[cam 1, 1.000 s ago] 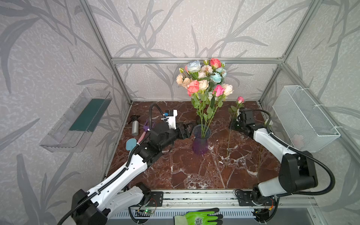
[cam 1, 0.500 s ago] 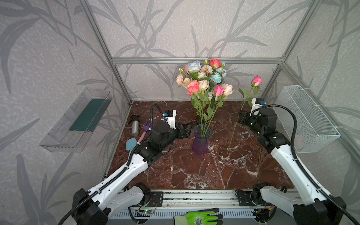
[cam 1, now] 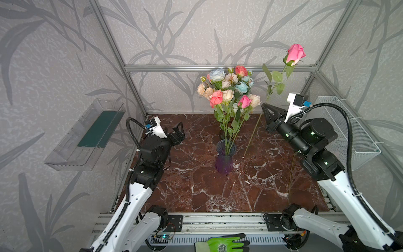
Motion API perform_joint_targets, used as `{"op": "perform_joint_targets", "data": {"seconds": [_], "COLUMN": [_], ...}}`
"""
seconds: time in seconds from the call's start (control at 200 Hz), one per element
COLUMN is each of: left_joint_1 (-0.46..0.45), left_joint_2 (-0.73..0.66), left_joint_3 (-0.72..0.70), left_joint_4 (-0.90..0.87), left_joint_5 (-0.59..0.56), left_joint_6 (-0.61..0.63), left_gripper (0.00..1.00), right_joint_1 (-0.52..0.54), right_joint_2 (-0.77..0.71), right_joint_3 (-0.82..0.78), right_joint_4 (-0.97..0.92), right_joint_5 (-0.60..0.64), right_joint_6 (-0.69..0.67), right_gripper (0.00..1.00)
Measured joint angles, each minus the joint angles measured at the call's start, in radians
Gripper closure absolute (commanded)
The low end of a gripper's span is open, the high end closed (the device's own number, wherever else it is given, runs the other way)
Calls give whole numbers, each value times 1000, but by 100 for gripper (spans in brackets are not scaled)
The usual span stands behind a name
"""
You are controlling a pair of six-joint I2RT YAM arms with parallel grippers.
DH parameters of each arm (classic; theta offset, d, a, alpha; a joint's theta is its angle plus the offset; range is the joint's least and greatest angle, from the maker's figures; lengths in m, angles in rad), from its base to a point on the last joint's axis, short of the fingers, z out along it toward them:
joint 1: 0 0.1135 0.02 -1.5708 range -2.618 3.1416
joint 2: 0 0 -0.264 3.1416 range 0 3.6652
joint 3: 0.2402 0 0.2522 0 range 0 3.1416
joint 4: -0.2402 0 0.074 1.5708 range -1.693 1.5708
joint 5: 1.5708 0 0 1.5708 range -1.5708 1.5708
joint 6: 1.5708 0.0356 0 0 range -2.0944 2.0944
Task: Arrange flowers in a vase
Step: Place the flower in the vase.
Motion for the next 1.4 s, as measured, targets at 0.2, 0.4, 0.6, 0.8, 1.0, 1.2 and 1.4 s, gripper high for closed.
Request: {"op": "perform_joint_targets", "data": {"seconds": [0.2,0.4,0.6,0.8,1.0,1.2,1.4], "left_joint_1": [61,70,70,68,38,-50,-111], "left_joint_2": [-13,26,103,176,274,334,344], "left_joint_3": [-18,-31,-51,-81,-99,-99,-99], "left_joint_4": [25,54,140,261,370,388,386], "left_joint_5": [-18,47,190,332,435,483,500], "left_joint_6": [-32,-84,-172,-276,-374,-397,-396], "left_gripper": [8,8,8,8,9,9,9], "right_joint_1": [98,138,141,156,197,226,233], "right_joint_2": [105,236,298,277,250,204,156], "right_joint_3": [77,104,84,-73,-244,-306,-323], "right_joint_4": [107,171,219,288,298,290,246], "right_joint_5": [-4,-14,-19,-18,0,23,55], "right_joint_6": [-64,-101,-115,-82,-49,-24,-2], "right_gripper": [100,100,100,100,100,87,65]}}
